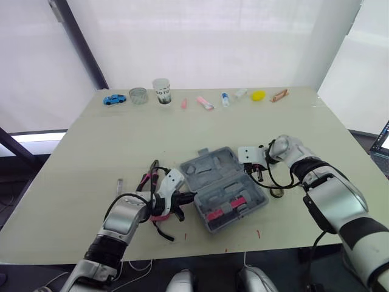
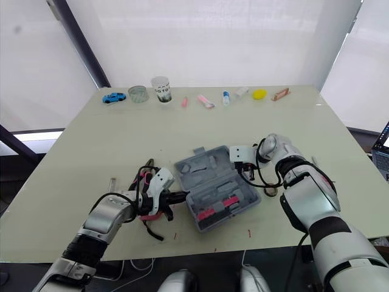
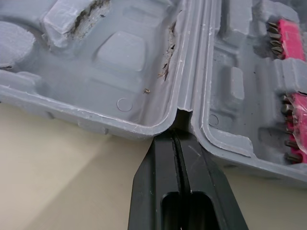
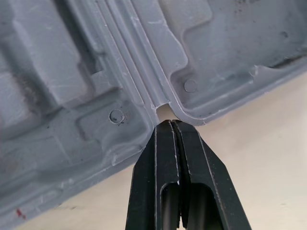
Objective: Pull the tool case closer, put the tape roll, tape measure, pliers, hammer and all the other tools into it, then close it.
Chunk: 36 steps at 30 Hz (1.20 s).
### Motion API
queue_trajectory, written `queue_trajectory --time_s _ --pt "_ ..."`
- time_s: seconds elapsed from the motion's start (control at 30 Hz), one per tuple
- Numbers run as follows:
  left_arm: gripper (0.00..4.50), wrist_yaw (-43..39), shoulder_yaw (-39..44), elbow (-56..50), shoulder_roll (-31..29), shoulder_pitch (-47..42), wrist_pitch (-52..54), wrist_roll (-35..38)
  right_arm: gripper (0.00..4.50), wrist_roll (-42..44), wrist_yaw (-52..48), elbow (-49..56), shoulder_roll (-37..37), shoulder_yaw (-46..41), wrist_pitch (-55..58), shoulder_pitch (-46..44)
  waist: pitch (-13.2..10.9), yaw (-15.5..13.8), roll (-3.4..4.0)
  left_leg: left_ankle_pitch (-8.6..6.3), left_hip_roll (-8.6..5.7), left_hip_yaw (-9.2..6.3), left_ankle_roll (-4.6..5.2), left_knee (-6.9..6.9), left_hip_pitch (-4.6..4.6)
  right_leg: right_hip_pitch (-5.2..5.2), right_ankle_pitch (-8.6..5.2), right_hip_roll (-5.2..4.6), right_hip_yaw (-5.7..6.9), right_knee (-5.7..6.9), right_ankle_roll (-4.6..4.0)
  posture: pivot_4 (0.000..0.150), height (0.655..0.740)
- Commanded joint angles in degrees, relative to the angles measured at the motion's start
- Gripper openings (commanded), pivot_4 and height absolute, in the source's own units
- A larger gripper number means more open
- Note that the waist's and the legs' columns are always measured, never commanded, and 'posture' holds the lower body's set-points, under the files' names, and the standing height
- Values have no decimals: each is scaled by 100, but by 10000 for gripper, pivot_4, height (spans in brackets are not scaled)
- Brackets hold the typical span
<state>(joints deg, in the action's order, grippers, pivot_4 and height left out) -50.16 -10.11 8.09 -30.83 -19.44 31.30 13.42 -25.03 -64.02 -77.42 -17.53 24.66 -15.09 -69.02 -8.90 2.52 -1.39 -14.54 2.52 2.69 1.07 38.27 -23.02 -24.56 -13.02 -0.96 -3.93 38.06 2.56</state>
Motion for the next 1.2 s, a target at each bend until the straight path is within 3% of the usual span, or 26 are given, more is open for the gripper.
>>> queue_trajectory --time_s 0.03,0.47,0.93,1.2 --pt "0 -261 -65 81 -77 -160 -237 -84 198 121 -581 97 85 -97 -30 150 0 2 0 0 0 0 0 0 0 0 0 0 0 0 0 1500 7400" --pt "0 -1043 -229 910 -365 -602 -891 -507 198 411 -1613 365 -30 -368 -83 562 0 11 0 0 1 -1 0 0 2 1 0 4 1 0 0 1500 7400" --pt "0 -1467 -273 991 -442 -624 -1162 -724 198 532 -1046 591 -49 -494 -613 1088 1 53 -1 0 3 0 0 -1 4 1 0 5 -2 2 0 1500 7400" --pt "0 -1589 -293 657 -512 -445 -1039 -725 198 742 -1246 757 -27 -571 -513 1263 2 128 -2 0 3 -2 0 -2 8 5 -1 5 -2 2 -1 1500 7400"
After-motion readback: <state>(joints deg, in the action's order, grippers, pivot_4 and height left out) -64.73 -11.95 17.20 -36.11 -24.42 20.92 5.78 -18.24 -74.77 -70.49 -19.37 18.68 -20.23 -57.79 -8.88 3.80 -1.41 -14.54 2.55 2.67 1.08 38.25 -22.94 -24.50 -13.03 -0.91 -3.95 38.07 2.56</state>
